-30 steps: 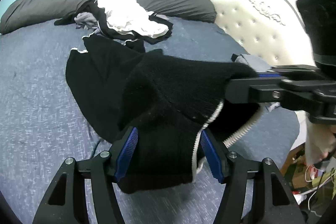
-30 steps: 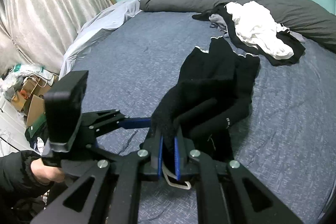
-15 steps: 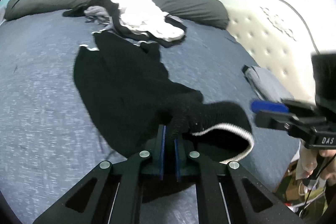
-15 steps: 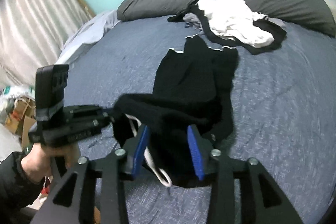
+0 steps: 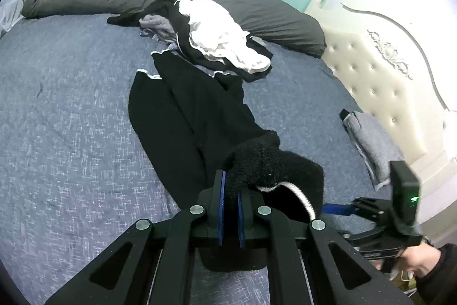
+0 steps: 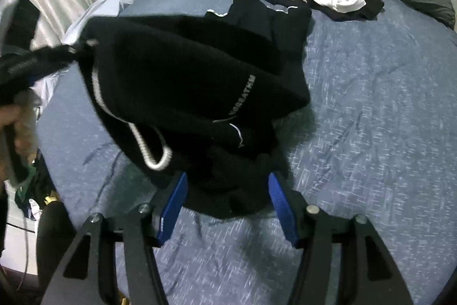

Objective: Fold clothes
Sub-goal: 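Raise the black sweatshirt with both grippers, letting it hang open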

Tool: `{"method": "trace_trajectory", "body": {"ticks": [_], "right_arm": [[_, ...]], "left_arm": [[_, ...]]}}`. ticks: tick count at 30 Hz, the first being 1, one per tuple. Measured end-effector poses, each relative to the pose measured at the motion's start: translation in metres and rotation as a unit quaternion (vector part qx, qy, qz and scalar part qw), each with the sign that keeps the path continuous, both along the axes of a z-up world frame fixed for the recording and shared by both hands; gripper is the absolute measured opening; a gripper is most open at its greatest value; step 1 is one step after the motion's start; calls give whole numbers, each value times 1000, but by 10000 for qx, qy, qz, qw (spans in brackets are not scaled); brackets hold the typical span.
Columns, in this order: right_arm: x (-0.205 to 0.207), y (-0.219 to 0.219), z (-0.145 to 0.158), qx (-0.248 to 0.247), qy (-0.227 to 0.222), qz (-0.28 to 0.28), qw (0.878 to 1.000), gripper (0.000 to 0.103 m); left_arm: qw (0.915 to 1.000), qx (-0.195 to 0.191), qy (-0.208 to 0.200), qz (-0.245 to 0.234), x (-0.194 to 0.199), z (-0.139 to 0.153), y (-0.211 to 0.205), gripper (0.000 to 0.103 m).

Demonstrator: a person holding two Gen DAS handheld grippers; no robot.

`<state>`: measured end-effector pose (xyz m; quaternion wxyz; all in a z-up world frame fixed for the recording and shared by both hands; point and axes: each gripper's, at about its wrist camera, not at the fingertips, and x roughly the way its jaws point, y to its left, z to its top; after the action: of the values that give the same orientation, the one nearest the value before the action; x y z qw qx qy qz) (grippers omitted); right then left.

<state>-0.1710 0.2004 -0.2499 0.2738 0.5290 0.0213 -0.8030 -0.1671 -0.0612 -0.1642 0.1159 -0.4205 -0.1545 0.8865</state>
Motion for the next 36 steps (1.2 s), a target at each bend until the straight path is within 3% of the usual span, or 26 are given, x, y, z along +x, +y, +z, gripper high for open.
{"method": "trace_trajectory", "body": {"ticks": [3, 5, 7, 9, 13, 17, 24, 31, 34, 36], "right_arm": [[-4, -5, -10, -42, -60, -8, 10000, 60], [-4, -8, -11, -61, -20, 106, 9999, 44], [-4, -11, -12, -92, 18, 210, 9997, 15], [-3, -10, -5, -214, 42, 245, 9995, 5], [-4, -4, 17, -371, 197, 232, 9988, 3], [0, 0, 61, -649, 559, 256, 9960, 2], [10, 11, 166, -1065, 1296, 337, 9852, 2], [43, 10, 248, -1574, 1743, 700, 9695, 2], [54, -6, 251, -1712, 1611, 925, 9676, 2], [59, -23, 235, -1612, 1453, 1123, 9697, 2]], "left_arm": [[10000, -1, 25, -27, 0, 3, 0, 7], [10000, 17, 38, -27, -1, 4, -2, 7], [10000, 19, 57, -17, 0, 5, -3, 7], [10000, 16, 78, -1, -1, 7, -4, 7], [9997, -45, 226, 27, 0, 20, -7, 7], [9988, -74, 477, 45, -2, 53, -12, 6], [9932, -315, 1122, -9, -9, 159, -14, 6], [9847, -81, 1710, -320, -6, 261, 4, 6], [9858, 96, 1596, -506, -11, 272, 14, 6], [9877, 46, 1450, -589, -14, 261, 23, 6]]}}
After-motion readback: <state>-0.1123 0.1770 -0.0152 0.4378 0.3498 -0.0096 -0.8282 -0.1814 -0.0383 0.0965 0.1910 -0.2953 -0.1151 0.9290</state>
